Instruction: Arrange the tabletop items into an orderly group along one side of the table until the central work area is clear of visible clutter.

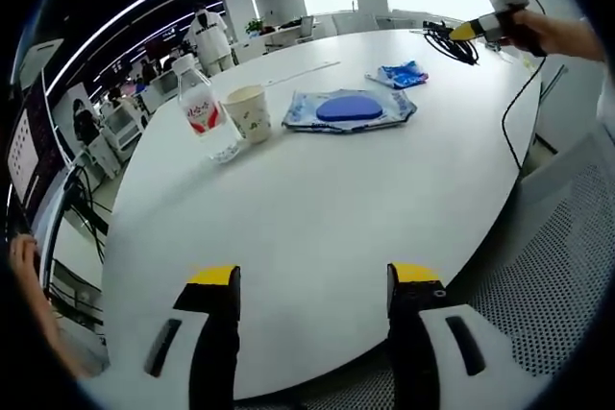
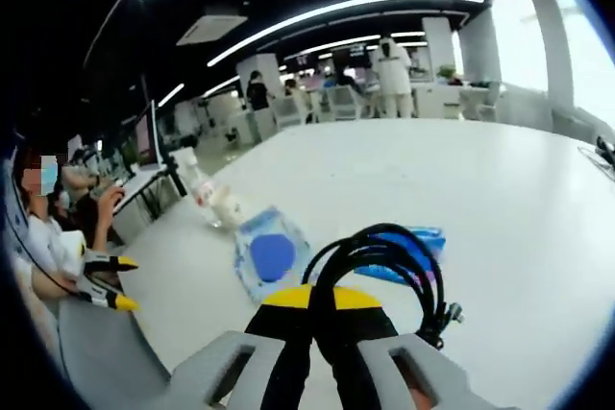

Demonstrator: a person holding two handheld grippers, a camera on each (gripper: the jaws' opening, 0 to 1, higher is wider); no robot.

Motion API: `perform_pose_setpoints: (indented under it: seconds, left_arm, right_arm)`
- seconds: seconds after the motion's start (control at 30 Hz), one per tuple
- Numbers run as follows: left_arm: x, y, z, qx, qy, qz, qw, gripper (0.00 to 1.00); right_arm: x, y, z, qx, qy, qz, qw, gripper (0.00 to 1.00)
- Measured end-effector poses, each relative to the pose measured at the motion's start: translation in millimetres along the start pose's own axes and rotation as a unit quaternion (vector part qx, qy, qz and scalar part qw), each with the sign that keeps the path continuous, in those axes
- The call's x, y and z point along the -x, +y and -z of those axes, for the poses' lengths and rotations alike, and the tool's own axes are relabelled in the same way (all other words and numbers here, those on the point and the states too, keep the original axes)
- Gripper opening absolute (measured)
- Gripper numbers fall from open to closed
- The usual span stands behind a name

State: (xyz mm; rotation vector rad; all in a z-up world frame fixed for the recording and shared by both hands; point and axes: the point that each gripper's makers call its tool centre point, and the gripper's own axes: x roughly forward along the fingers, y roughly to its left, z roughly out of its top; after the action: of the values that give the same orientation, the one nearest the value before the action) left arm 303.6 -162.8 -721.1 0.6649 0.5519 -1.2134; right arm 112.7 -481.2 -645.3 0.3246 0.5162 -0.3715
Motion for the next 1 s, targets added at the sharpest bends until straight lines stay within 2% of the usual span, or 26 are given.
perform_pose_setpoints:
  seconds: [0.1, 0.2, 0.27, 0.33, 0.43, 0.47, 0.63, 0.87, 1.0]
  left_arm:
    - [-0.2, -0.3, 0.3, 0.000, 0.001, 0.000, 1.0000, 0.61]
    - [-0.4, -0.7, 0.4, 0.001, 0.003, 0.002, 1.0000, 0.61]
    - [-0.9, -1.0, 1.5, 0.000, 0.005, 0.002, 1.0000, 0.61]
    - [-1.0, -0.8, 1.7, -0.001, 0.005, 0.002, 1.0000, 0.61]
    - [-0.4, 0.7, 1.5, 0.000, 0.005, -0.001, 1.0000, 0.61]
    - [-0.2, 1.4, 1.2, 0.000, 0.004, -0.003, 1.0000, 0.61]
    - [-0.2, 1.7, 1.1, -0.001, 0.003, -0.004, 1.0000, 0.61]
    - [1.0, 1.6, -1.6, 0.004, -0.004, -0.004, 1.0000, 0.61]
    - [1.0, 2.0, -1.2, 0.004, -0.004, -0.005, 1.0000, 0.61]
  right_arm:
    - [-4.3, -2.3, 11.7, 0.001, 0.006, 0.005, 1.0000, 0.01]
    - [-14.3, -4.6, 29.4, -0.017, 0.024, 0.007, 0.9995, 0.01]
    - [-18.6, -6.2, 45.6, 0.011, 0.058, 0.012, 0.9982, 0.01]
    - [-24.1, -4.2, 55.0, 0.019, 0.069, 0.009, 0.9974, 0.01]
    - [-30.3, -8.6, 67.2, -0.013, 0.081, 0.009, 0.9965, 0.01]
    - [-32.5, -10.6, 69.9, -0.021, 0.082, 0.009, 0.9964, 0.01]
    - [-34.9, -7.8, 72.3, 0.014, 0.097, 0.010, 0.9951, 0.02]
    - [-37.7, -4.9, 76.0, 0.004, 0.107, 0.004, 0.9942, 0.02]
    - [-42.0, -0.1, 84.9, 0.001, 0.124, 0.000, 0.9923, 0.02]
